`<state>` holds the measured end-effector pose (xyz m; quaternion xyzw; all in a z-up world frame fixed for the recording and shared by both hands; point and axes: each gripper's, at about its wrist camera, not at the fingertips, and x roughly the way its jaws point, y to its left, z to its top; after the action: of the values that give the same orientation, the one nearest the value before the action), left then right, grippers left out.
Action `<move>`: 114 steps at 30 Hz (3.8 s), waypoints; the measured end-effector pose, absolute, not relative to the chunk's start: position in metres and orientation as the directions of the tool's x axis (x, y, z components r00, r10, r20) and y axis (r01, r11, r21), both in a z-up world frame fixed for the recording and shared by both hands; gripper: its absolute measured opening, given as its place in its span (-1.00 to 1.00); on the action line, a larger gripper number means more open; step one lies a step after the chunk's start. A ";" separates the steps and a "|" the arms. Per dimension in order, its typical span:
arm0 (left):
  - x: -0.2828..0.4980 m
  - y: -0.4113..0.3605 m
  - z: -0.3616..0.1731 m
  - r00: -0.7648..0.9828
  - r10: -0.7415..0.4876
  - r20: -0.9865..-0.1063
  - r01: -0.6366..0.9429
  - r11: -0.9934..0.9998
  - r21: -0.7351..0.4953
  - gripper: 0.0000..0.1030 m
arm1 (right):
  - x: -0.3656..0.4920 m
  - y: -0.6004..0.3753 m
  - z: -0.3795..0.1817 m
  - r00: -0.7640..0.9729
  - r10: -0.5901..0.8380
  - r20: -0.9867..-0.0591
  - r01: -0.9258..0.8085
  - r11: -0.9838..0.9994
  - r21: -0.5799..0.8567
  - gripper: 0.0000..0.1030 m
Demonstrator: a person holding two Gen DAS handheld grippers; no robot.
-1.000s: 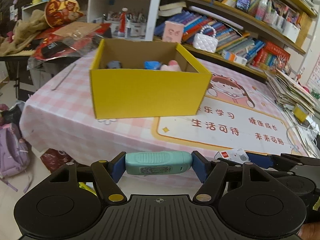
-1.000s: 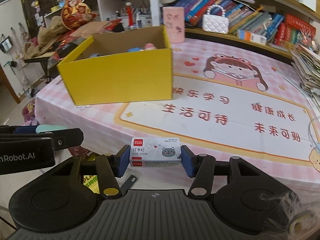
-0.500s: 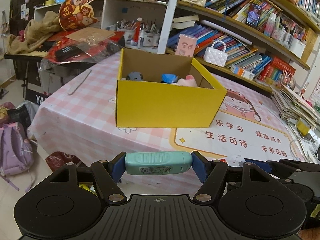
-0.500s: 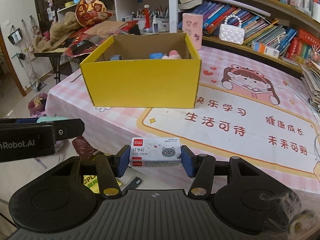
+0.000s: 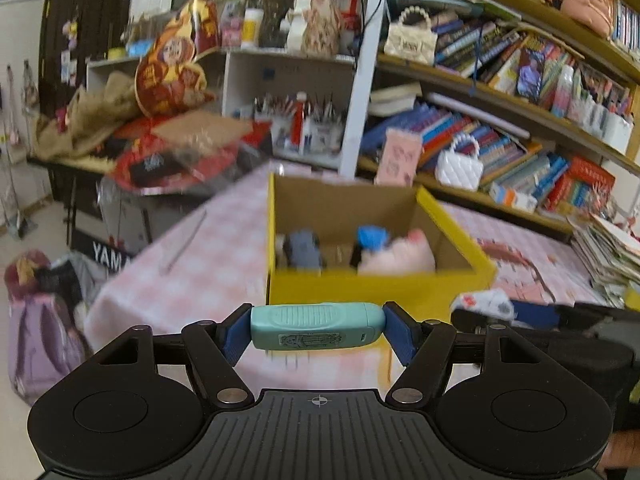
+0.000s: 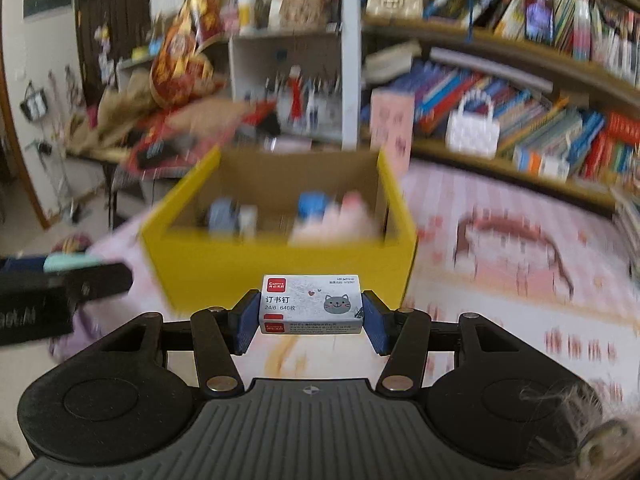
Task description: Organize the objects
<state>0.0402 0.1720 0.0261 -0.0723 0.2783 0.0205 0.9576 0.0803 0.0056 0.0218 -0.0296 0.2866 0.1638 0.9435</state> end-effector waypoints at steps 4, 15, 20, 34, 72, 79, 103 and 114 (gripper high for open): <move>0.078 0.168 0.040 0.870 0.020 -0.493 -0.084 0.991 -0.109 0.34 | 0.129 0.008 0.042 0.820 0.292 -0.492 -0.319 0.947 0.031 0.00; 0.179 0.151 0.016 0.828 0.072 -0.557 -0.105 0.994 -0.028 0.34 | 0.249 0.030 0.041 0.780 0.326 -0.534 -0.376 0.926 0.016 0.00; 0.200 0.140 -0.003 0.791 0.064 -0.608 -0.069 0.998 0.016 0.34 | 0.293 0.046 0.021 0.695 0.358 -0.623 -0.441 0.897 0.023 0.00; 0.220 0.135 -0.028 0.735 0.098 -0.671 -0.057 0.995 0.083 0.35 | 0.327 0.091 -0.022 0.467 0.355 -0.810 -0.614 0.789 -0.008 0.09; 0.035 0.102 0.005 0.806 -0.066 -0.589 0.060 0.998 -0.030 0.86 | 0.016 -0.098 0.017 0.844 -0.107 -0.526 0.145 0.989 0.032 0.48; 0.021 0.074 -0.001 0.792 -0.103 -0.602 0.108 0.994 -0.028 0.87 | -0.021 -0.115 0.005 0.815 -0.191 -0.547 0.232 0.973 0.006 0.58; 0.010 0.024 -0.005 0.792 -0.036 -0.610 0.112 0.990 0.087 0.98 | -0.031 -0.133 0.000 0.782 -0.244 -0.574 0.262 0.964 -0.052 0.91; 0.009 0.023 -0.007 0.776 -0.009 -0.631 0.091 0.991 0.098 0.98 | -0.031 -0.132 -0.002 0.772 -0.249 -0.585 0.267 0.962 -0.058 1.00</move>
<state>0.0092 0.0225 -0.0071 0.0617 0.3339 -0.0268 0.9402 -0.0308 -0.1325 -0.0021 0.0140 0.3086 -0.1370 0.9412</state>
